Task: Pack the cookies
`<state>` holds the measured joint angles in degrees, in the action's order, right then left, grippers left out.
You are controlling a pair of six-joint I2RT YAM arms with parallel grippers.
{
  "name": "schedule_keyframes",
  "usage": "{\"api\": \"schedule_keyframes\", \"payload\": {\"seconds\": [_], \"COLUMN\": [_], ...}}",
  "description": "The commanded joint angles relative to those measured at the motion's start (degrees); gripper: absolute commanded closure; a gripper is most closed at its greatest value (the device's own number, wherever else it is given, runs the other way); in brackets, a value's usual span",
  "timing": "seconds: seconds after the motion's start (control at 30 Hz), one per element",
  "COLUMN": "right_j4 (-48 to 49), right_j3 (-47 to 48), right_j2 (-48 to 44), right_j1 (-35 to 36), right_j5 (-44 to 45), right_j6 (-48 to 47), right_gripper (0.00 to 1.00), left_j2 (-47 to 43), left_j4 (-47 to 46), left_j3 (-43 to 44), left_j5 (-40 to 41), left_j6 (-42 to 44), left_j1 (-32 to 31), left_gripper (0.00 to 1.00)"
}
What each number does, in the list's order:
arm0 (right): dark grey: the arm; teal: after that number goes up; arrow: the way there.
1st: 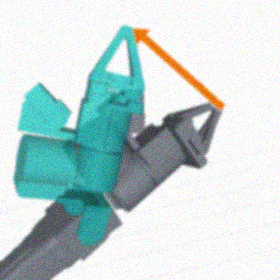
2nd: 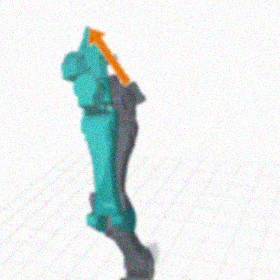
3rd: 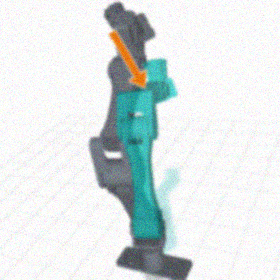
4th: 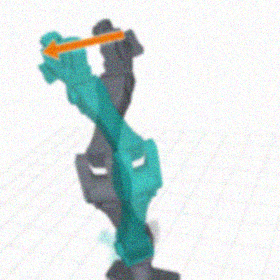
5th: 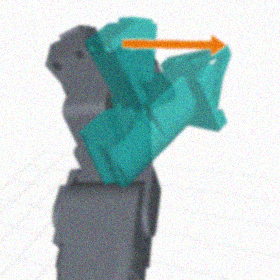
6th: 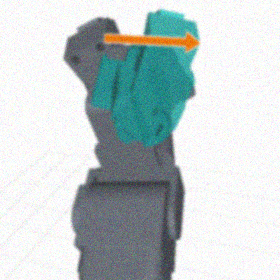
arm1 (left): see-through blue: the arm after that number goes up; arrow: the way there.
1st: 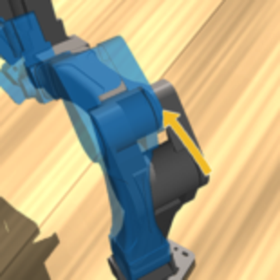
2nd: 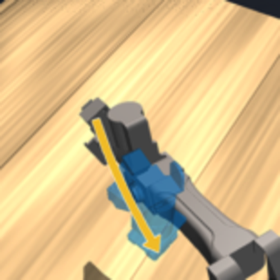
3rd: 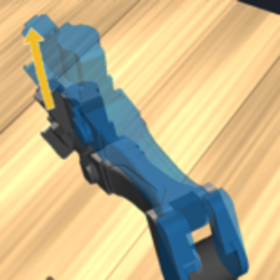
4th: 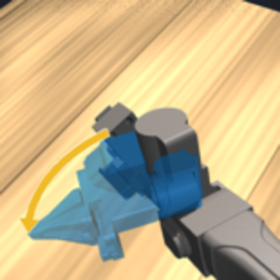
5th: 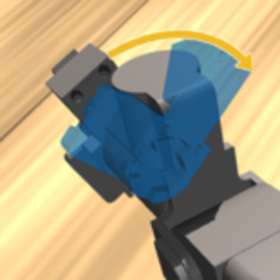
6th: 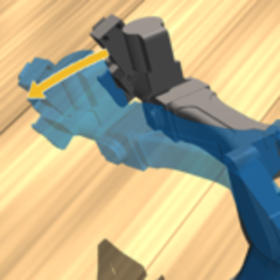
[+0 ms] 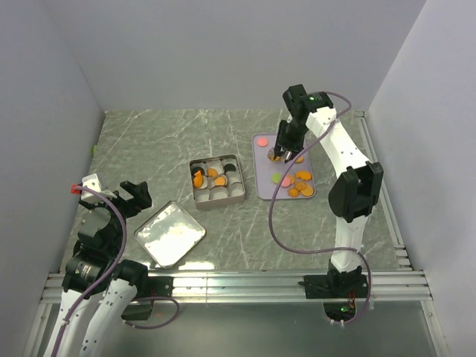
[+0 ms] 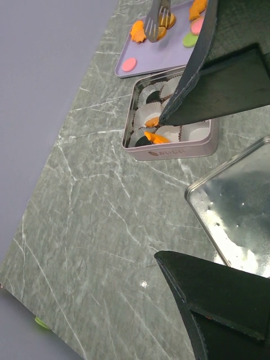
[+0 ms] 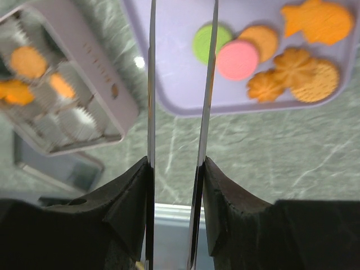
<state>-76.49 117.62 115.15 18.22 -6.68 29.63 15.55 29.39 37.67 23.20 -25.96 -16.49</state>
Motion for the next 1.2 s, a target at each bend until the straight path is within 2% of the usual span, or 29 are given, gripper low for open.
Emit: {"api": "schedule_keyframes", "payload": {"seconds": [0.0, 0.23, 0.47, 1.17], "right_j4": [-0.77, -1.56, 3.62, 10.13], "right_j3": [-0.20, 0.42, -2.13, -6.88], "right_j2": [-6.16, -9.41, -9.77, -3.88], "right_j1": [1.11, 8.23, 14.12, 14.65], "right_j5": [-8.24, -13.18, -17.76, -12.57], "right_j6": [1.13, 3.85, 7.64, 8.16], "right_gripper": [0.68, 0.68, 0.68, 0.69], "left_j2": [0.45, 0.10, 0.01, -1.23], "left_j4": [-2.14, -2.32, -2.49, -2.32], "left_j3": [-0.23, -0.32, -0.40, -0.40], "left_j5": [-1.14, -2.02, -3.07, -3.51], "left_j6": [0.99, 1.17, 1.43, 1.52], "left_j1": [-0.03, -0.03, -0.03, -0.03], "left_gripper": [0.01, 0.00, 0.01, 0.01]}}
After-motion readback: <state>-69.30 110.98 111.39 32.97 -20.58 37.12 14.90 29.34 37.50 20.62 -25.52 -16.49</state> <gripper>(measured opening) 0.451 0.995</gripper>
